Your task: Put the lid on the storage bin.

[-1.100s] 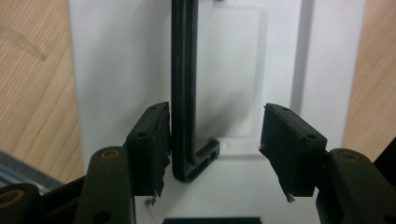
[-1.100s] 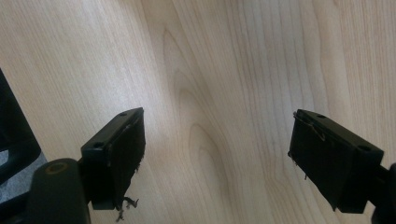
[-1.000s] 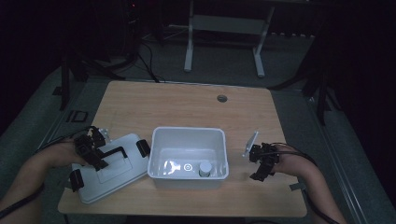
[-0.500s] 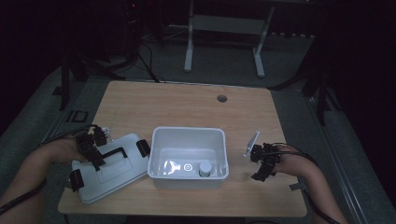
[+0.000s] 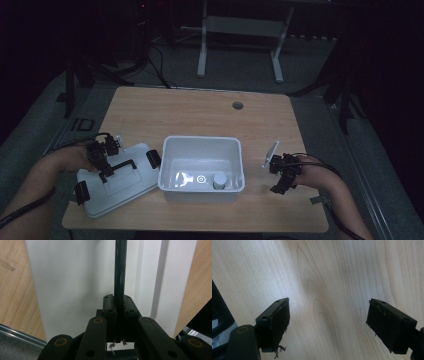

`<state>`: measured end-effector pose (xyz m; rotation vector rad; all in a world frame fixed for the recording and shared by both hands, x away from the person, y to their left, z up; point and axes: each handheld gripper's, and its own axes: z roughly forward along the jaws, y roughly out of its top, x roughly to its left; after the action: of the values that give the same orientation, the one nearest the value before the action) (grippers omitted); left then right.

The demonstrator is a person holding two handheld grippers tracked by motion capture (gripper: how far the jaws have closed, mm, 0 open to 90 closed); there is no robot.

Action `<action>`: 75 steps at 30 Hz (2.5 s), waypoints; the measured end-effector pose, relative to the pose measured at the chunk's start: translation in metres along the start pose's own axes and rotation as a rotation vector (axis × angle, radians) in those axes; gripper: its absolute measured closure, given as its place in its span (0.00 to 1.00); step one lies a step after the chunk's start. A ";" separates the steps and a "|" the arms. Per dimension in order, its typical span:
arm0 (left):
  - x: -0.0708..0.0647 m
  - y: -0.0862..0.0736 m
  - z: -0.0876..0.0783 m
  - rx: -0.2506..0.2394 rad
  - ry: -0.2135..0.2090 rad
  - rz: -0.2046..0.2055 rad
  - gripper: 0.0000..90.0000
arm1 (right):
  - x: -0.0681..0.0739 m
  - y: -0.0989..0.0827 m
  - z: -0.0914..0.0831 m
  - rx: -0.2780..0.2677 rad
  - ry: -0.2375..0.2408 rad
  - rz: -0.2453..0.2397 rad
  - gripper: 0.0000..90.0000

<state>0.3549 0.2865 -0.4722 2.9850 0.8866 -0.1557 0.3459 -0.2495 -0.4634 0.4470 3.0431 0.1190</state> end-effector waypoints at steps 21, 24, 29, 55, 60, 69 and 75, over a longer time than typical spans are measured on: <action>-0.014 -0.018 -0.067 -0.028 0.051 0.005 0.93 | 0.002 -0.002 -0.010 -0.010 -0.012 0.002 0.20; -0.016 -0.024 -0.083 -0.035 0.069 -0.001 0.93 | 0.001 -0.003 -0.011 -0.011 -0.016 0.004 0.20; -0.020 -0.031 -0.109 -0.049 0.107 0.001 0.93 | 0.002 -0.002 -0.011 -0.012 -0.013 0.002 0.20; -0.064 0.045 -0.150 -0.105 0.121 0.220 0.93 | 0.004 0.005 -0.005 -0.013 -0.003 -0.007 0.20; -0.070 0.059 -0.151 -0.120 0.115 0.252 0.93 | 0.004 0.002 -0.003 -0.010 0.001 -0.005 0.20; -0.082 0.085 -0.150 -0.116 0.116 0.298 0.93 | 0.004 0.003 -0.003 -0.012 0.000 -0.006 0.20; -0.093 0.102 -0.154 -0.141 0.131 0.346 0.93 | 0.004 0.002 -0.002 -0.011 0.001 -0.003 0.20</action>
<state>0.3472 0.1585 -0.3100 2.9807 0.3576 0.1062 0.3424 -0.2467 -0.4617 0.4414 3.0429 0.1362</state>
